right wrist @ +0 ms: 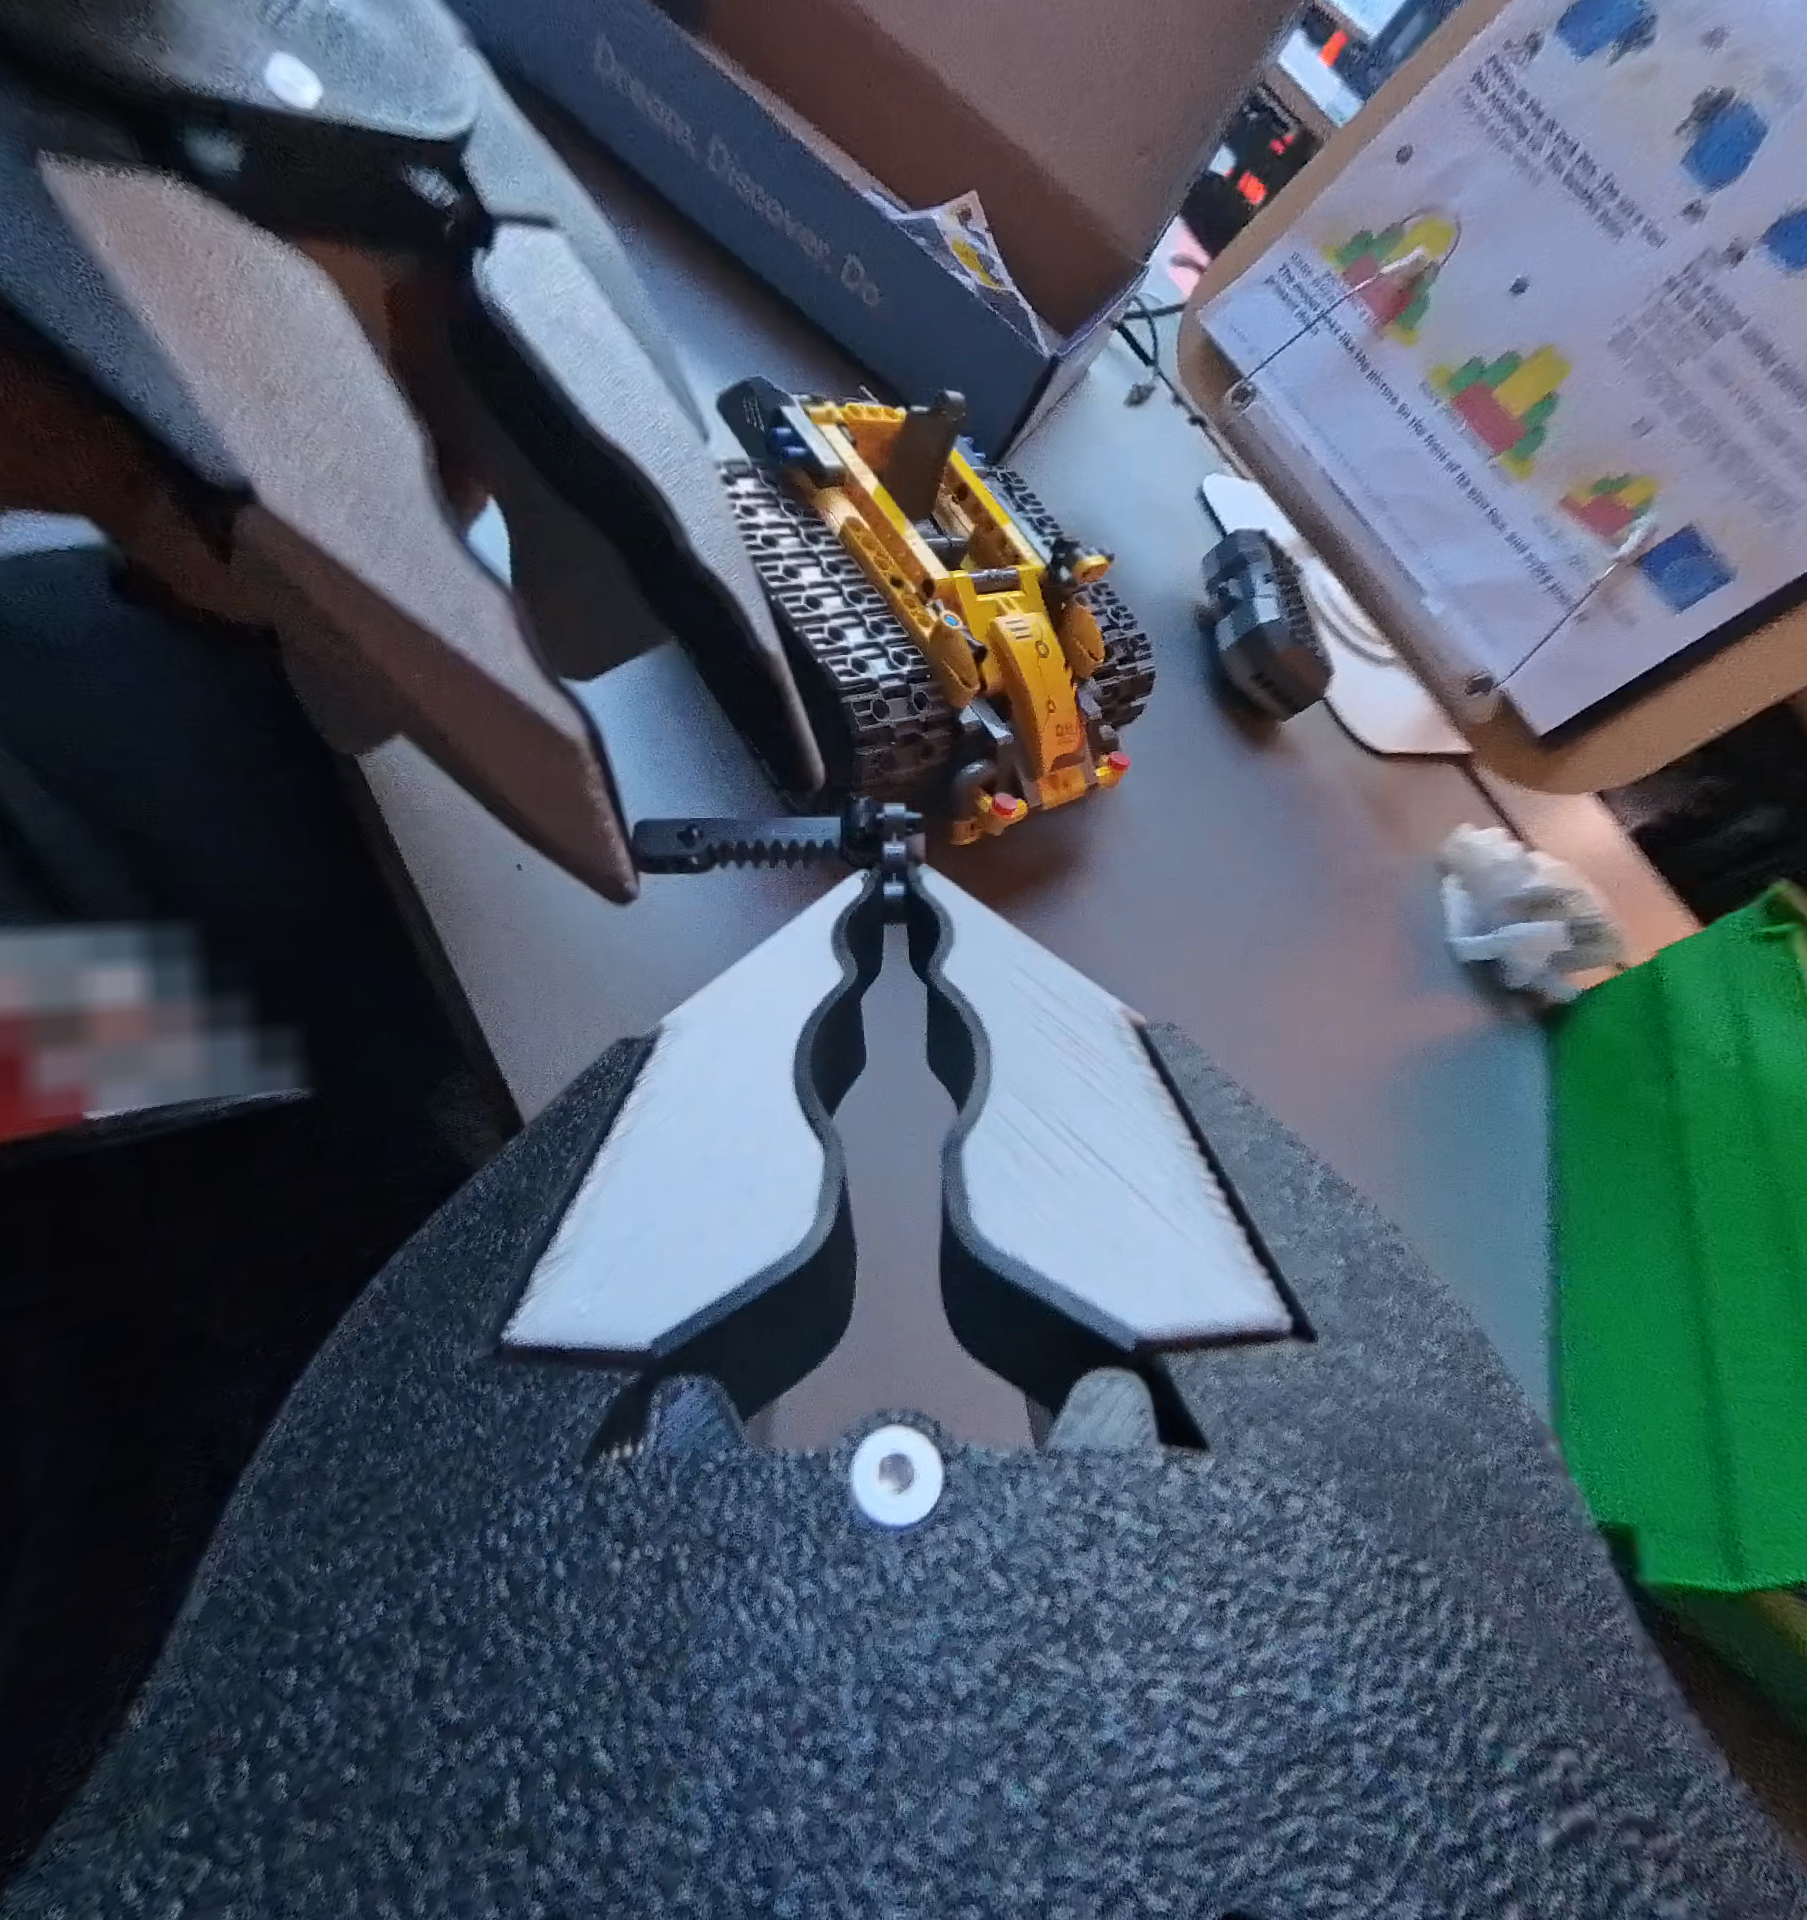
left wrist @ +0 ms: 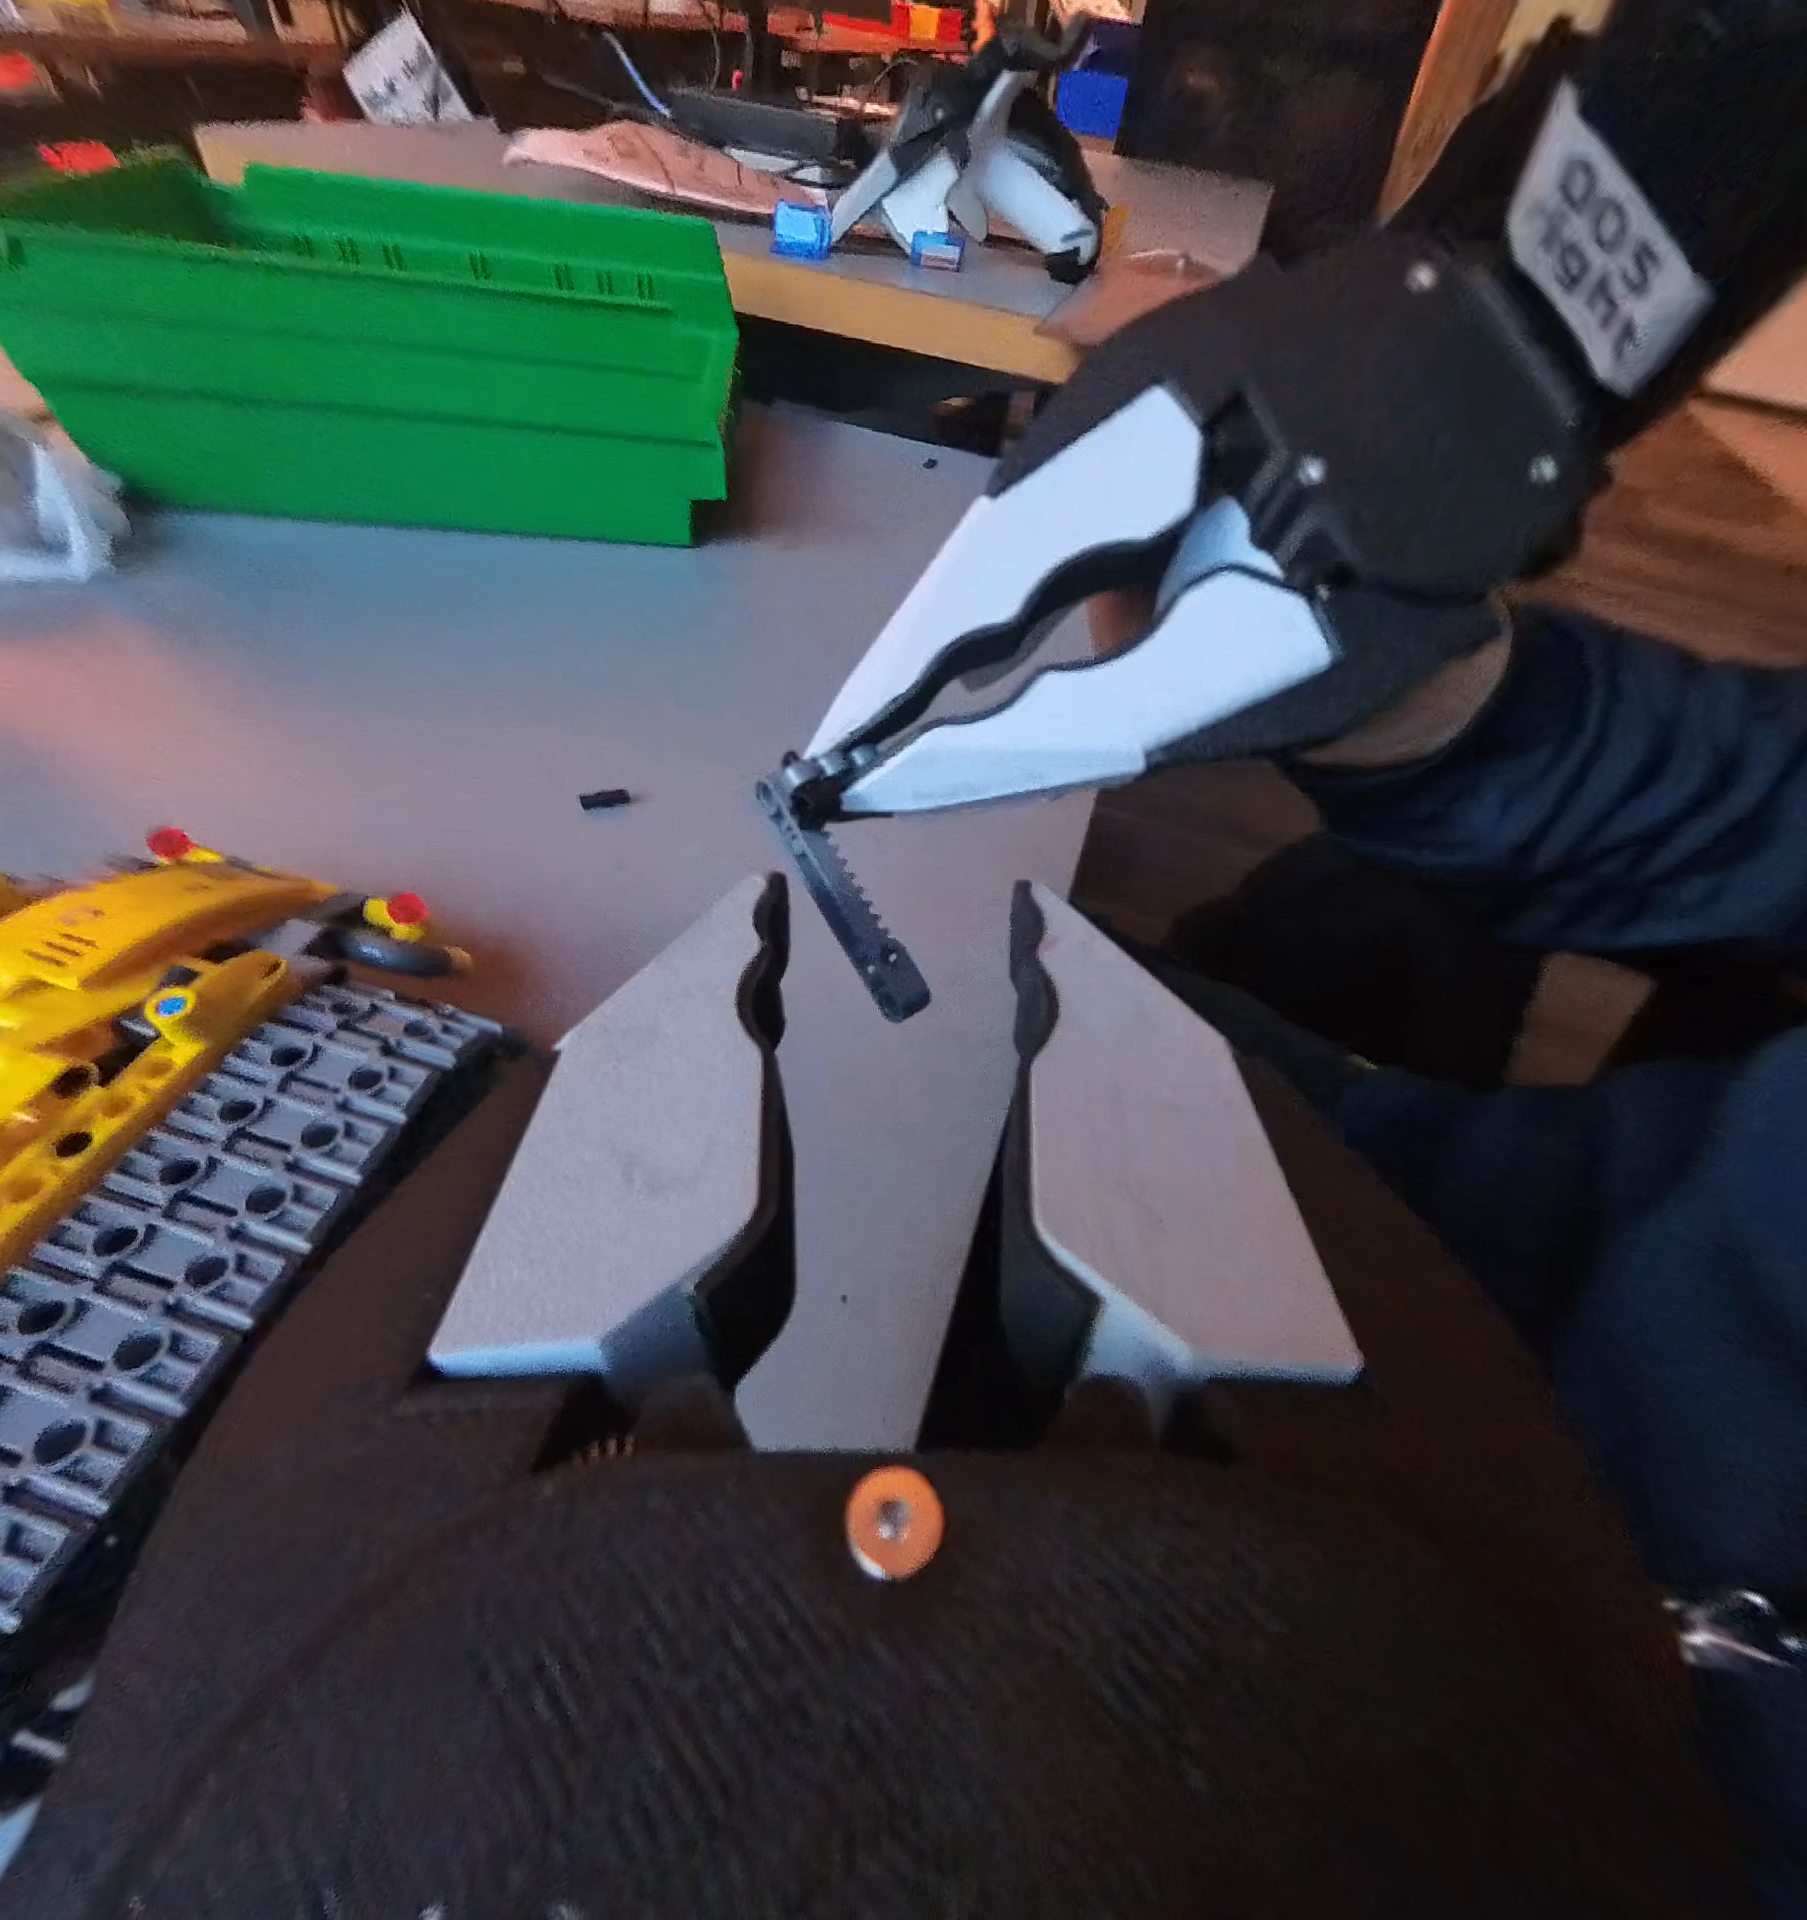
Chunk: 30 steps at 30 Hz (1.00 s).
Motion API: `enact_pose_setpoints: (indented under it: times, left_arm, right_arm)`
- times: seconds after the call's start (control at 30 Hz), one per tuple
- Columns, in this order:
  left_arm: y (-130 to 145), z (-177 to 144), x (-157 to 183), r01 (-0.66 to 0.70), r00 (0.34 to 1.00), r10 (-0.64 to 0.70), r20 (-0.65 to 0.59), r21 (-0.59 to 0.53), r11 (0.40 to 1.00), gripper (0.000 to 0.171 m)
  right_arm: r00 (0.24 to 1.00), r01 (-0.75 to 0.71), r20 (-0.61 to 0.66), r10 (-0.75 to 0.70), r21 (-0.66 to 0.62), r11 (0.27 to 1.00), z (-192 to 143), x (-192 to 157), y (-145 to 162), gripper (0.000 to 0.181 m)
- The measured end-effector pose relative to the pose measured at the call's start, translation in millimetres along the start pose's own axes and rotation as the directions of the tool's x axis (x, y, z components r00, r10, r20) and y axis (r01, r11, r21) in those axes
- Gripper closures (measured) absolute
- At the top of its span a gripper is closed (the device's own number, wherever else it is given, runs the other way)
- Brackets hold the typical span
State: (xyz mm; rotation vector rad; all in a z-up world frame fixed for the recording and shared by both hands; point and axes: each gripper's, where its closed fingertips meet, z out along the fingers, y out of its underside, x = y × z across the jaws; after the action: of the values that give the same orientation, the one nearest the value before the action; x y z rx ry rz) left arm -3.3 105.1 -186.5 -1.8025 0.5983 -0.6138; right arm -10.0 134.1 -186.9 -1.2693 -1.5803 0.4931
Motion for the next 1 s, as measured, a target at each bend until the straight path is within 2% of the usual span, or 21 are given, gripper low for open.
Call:
enact_pose_setpoints:
  times: [0.13,0.27,0.3,0.7,0.77,1.0]
  left_arm:
    - [9,1,-8,0.103,0.994,-0.105,-0.028,-0.042,0.994,0.13]
    - [1,-2,7,0.191,0.967,-0.188,-0.172,0.003,0.982,0.156]
    - [0,-3,8,0.208,0.961,-0.202,-0.189,0.013,0.978,0.157]
    - [-9,-6,15,0.231,0.944,-0.207,-0.256,0.068,0.971,0.161]
    - [-8,-6,11,0.198,0.959,-0.177,-0.221,0.073,0.978,0.165]
    - [-1,-3,2,-0.048,0.999,0.048,-0.014,0.009,0.999,0.165]
  right_arm:
    - [0.998,0.066,-0.012,-0.065,0.072,0.995,-2,-9,-15,0.18]
    - [0.995,0.102,-0.016,-0.101,0.143,0.984,-7,-15,-28,0.18]
    - [0.995,0.104,-0.017,-0.102,0.158,0.982,-8,-15,-30,0.18]
    - [0.997,0.028,0.068,-0.048,0.269,0.963,-18,-18,-37,0.179]
    - [0.995,0.033,0.086,-0.057,0.26,0.965,-18,-22,-37,0.177]
    - [0.991,0.13,-0.013,-0.13,0.209,0.969,-10,-20,-29,0.177]
